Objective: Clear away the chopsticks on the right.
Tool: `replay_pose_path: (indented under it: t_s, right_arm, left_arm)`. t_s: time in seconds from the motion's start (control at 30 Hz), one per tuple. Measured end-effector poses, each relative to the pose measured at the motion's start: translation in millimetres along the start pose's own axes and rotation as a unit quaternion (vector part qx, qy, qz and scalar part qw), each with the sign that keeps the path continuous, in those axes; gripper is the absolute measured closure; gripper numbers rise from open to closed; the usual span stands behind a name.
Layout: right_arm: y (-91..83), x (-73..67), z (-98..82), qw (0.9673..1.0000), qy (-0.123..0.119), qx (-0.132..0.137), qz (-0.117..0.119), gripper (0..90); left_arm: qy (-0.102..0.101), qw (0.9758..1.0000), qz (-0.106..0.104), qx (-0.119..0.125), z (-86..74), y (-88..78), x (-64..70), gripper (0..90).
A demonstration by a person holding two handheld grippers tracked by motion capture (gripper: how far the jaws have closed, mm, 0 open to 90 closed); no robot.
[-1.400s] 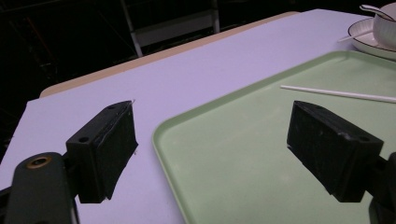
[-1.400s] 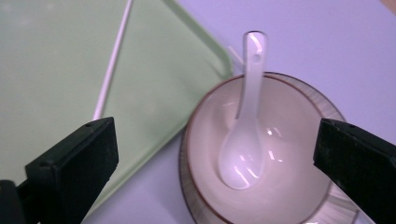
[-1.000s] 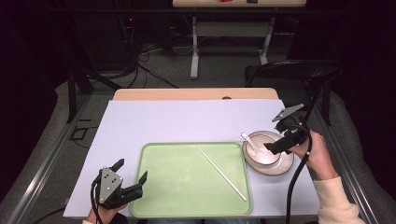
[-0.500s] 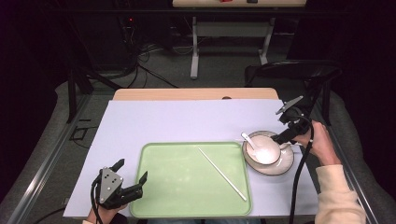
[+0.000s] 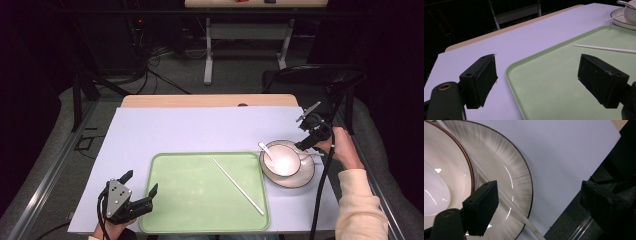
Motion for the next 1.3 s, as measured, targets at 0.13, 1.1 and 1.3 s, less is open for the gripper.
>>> replay_pose_path:
  t_s: [0.13, 1.1, 1.3]
  right_arm:
    - [5.5, -0.5, -5.7, 0.9998, 0.000, -0.010, 0.016, 26.2]
    - [27.3, -39.9, -25.3, 0.9892, -0.077, -0.058, 0.110, 76.4]
    - [28.5, -43.4, -25.8, 0.9897, -0.075, -0.058, 0.107, 83.2]
  left_arm:
    - [0.000, 1.0000, 0.000, 0.000, 0.1, -0.1, -0.1, 15.5]
    - [-0.004, 1.0000, 0.003, 0.004, 0.3, -1.9, -0.6, 15.5]
    - [-0.003, 1.0000, 0.003, 0.005, 0.3, -1.9, -0.6, 15.5]
Point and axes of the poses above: each handheld gripper's, and its own axes: y roughly forward along the jaws, z roughly out of its top, x roughly to its right, the point moved 9 cm from there along y, roughly forward along the jaws, and after that the axes turned 15 degrees about -z, right-handed, at the moved point
